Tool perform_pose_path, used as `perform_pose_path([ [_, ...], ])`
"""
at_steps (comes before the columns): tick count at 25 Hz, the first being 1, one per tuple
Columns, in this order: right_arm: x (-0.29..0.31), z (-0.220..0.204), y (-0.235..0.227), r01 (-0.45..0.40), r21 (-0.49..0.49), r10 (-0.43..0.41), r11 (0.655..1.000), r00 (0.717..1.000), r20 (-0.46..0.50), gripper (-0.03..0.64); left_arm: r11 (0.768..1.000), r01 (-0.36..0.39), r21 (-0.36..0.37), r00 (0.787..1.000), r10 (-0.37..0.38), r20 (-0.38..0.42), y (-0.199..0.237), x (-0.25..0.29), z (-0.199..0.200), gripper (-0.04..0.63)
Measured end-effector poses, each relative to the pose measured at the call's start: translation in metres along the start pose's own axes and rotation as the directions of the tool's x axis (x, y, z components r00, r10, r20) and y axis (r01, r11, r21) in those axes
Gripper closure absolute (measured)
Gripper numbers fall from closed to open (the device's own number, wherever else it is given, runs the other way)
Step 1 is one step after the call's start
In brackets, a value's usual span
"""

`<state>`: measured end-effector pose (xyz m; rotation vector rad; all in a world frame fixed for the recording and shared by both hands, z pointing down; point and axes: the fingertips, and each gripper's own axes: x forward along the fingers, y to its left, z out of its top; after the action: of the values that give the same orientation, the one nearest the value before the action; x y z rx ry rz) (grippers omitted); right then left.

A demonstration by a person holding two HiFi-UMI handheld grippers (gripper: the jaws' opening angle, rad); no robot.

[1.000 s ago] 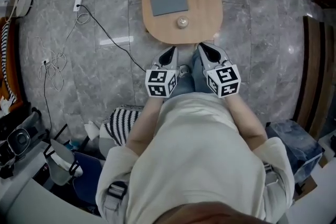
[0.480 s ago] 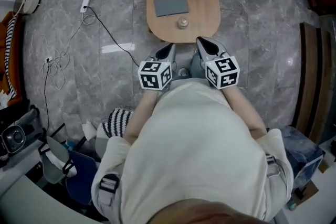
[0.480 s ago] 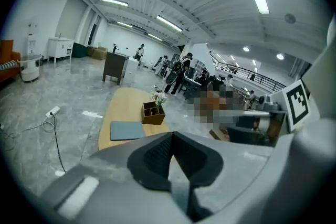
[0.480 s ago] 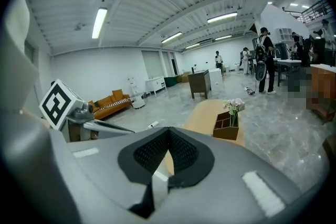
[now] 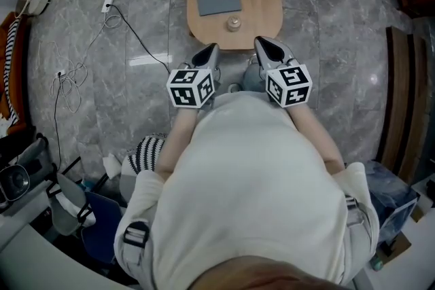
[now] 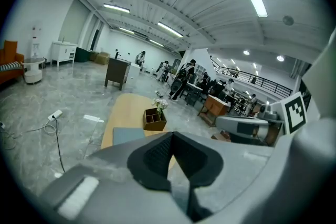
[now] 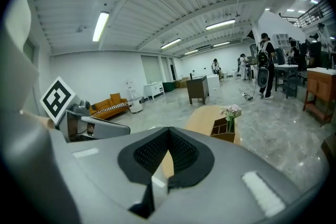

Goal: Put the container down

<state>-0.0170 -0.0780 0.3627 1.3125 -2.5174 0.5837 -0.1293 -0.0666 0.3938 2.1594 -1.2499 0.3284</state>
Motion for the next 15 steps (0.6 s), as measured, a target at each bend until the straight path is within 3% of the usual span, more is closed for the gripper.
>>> perform_pose_path([
  [15,0.0019,-0.0058,0.0076,-0.024,-0.007,0.024,1.000,1.000,-0.018,0.617,0.999,0.025,-0.034,1.000,-0.025,0.003,-0.0024,-0.0008,-0.0044,0.594],
])
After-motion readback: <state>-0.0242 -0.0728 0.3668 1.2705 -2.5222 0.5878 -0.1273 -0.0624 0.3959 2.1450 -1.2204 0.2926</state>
